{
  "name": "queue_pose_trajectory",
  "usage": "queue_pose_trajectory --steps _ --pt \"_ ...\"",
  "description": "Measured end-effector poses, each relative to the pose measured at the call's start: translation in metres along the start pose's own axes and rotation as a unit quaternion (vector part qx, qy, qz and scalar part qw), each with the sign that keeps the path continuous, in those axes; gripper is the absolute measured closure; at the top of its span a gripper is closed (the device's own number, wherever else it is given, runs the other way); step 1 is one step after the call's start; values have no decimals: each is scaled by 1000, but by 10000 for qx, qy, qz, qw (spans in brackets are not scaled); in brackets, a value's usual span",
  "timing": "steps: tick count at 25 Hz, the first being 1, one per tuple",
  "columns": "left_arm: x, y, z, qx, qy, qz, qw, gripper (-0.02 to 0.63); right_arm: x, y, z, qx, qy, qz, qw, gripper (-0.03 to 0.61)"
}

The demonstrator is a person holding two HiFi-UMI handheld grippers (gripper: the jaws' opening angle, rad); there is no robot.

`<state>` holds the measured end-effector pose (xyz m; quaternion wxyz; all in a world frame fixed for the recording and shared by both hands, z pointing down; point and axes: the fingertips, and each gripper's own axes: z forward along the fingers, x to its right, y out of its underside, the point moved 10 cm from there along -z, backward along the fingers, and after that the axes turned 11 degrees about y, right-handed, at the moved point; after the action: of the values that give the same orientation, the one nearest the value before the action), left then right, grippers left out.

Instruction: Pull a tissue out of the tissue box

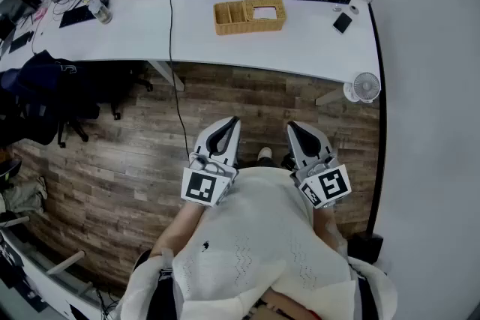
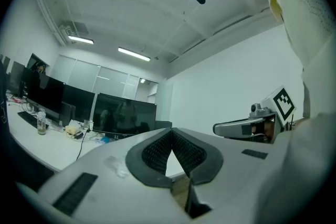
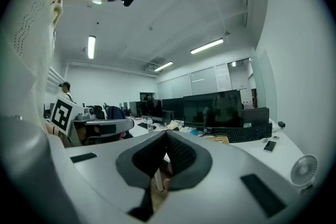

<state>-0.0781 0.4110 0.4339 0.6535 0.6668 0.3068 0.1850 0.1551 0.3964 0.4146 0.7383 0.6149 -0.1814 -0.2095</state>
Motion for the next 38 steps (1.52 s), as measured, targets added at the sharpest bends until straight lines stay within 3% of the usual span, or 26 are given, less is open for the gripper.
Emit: queue_pose_trajectory --steps 15,21,31,38 --pt "-18 1 -1 -123 263 163 9994 600 -12 5 7 46 227 90 9997 578" --pt "-26 4 -1 -121 331 35 9994 600 -16 5 13 -9 336 77 9994 578" --pt "-57 6 8 -131 173 145 9997 600 -8 2 42 108 363 53 9993 577" --pt "-87 6 24 -145 -112 255 9995 600 9 1 87 55 56 100 9999 577"
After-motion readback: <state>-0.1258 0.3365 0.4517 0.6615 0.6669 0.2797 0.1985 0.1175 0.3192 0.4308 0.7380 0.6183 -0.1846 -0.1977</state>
